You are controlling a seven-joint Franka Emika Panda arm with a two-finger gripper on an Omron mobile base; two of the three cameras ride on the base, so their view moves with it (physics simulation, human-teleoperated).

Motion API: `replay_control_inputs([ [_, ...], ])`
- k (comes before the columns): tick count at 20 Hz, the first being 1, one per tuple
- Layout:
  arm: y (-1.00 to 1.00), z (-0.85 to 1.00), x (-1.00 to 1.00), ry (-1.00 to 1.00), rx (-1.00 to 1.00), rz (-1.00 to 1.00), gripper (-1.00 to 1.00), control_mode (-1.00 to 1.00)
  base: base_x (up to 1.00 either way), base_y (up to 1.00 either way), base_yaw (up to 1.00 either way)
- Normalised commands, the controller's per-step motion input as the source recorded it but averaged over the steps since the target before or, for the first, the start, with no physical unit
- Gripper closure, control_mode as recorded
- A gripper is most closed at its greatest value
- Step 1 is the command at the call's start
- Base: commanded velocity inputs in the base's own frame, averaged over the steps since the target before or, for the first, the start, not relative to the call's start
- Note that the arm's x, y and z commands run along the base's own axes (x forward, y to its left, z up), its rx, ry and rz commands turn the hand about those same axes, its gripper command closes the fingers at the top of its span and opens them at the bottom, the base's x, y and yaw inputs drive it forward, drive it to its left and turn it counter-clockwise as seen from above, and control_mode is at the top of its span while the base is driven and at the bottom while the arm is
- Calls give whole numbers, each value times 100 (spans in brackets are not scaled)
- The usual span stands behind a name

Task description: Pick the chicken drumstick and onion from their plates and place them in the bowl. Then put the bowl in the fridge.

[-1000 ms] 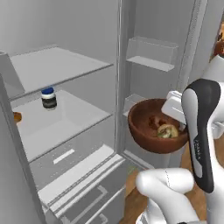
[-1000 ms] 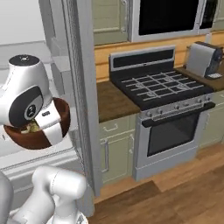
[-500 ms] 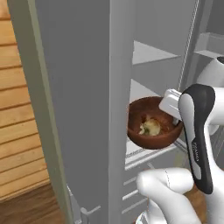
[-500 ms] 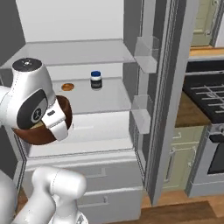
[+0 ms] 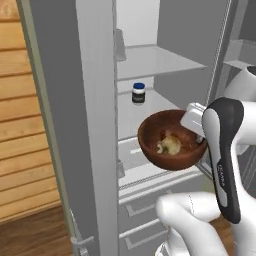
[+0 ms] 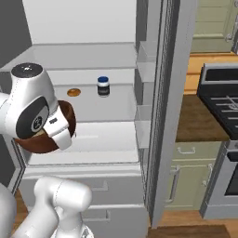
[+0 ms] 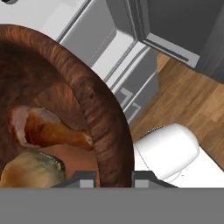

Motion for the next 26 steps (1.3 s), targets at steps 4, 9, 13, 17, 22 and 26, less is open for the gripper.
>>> replay_control_inputs([
  [4, 0, 0, 0, 0, 0, 0, 100, 100, 43, 15, 0],
  [9, 0, 0, 0, 0, 0, 0, 100, 100, 26, -19, 24],
  [13, 0, 0, 0, 0, 0, 0, 100, 100, 0, -42, 36],
  [17, 0, 0, 0, 0, 0, 0, 100, 100, 3, -26, 40],
  [22, -5, -32, 20, -6, 8, 10, 100, -100, 4, 0, 6],
  [26, 57, -61, 38, -8, 17, -15, 100, -100, 0, 0, 0],
])
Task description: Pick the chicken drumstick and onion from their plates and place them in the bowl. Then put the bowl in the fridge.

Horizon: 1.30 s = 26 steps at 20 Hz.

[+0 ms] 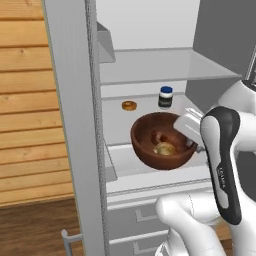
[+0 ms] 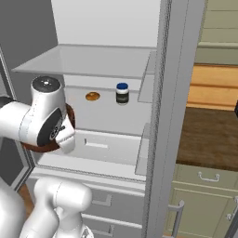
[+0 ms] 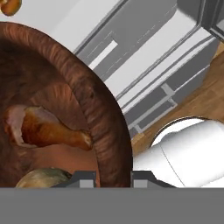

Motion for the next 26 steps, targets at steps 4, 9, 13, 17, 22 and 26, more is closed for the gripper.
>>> replay_control_inputs([
  [4, -12, 0, 29, -1, 24, -16, 100, -100, 0, 0, 0],
  [9, -15, 0, 23, 0, 12, -5, 100, -100, 0, 0, 0],
  [13, 0, 0, 58, 0, 0, -2, 100, -100, 0, 0, 0],
  [17, 0, -11, 71, -2, 0, -2, 100, -100, 0, 0, 0],
  [22, -1, -32, 83, -3, 0, 0, 100, -100, 0, 0, 0],
  [26, -5, -13, 72, 1, 2, -1, 100, -100, 0, 0, 0],
])
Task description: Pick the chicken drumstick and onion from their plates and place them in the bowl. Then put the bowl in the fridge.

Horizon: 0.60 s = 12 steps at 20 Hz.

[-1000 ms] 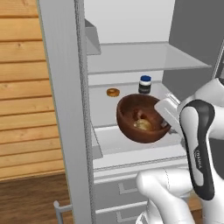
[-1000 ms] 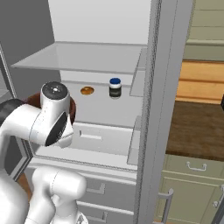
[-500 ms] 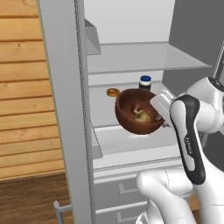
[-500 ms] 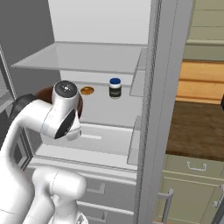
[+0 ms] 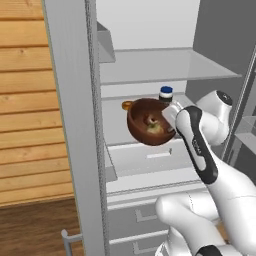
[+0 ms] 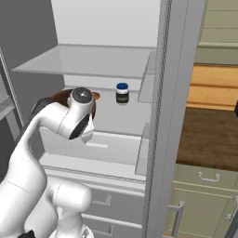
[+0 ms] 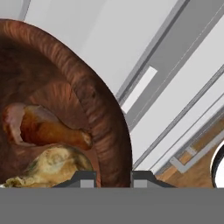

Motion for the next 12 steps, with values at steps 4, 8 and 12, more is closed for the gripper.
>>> replay_control_inputs([
  [4, 0, 0, 71, 9, 0, -2, 100, -100, 0, 0, 0],
  [8, -9, -1, 62, 2, 0, 0, 100, -100, 0, 0, 0],
  [12, -7, -17, 63, 0, 0, 0, 100, -100, 0, 0, 0],
])
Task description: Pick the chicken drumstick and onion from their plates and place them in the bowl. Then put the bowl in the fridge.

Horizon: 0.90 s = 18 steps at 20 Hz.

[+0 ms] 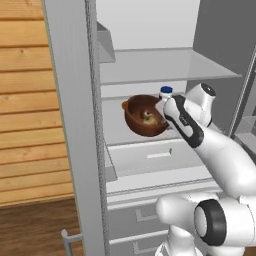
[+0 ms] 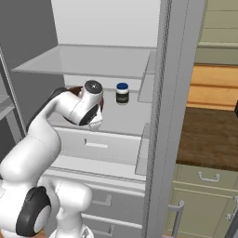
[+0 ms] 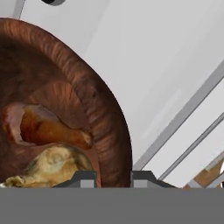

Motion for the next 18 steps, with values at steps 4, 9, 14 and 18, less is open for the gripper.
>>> replay_control_inputs([
  [4, 0, -45, 46, 0, 0, 0, 100, -100, 0, 0, 0],
  [9, 0, -26, 40, 0, 0, 0, 100, -100, 0, 0, 0],
  [14, 4, -22, 37, -2, 0, -3, 100, -100, 0, 0, 0],
  [18, 1, -4, 4, -16, 0, -2, -100, -100, 0, 0, 0],
])
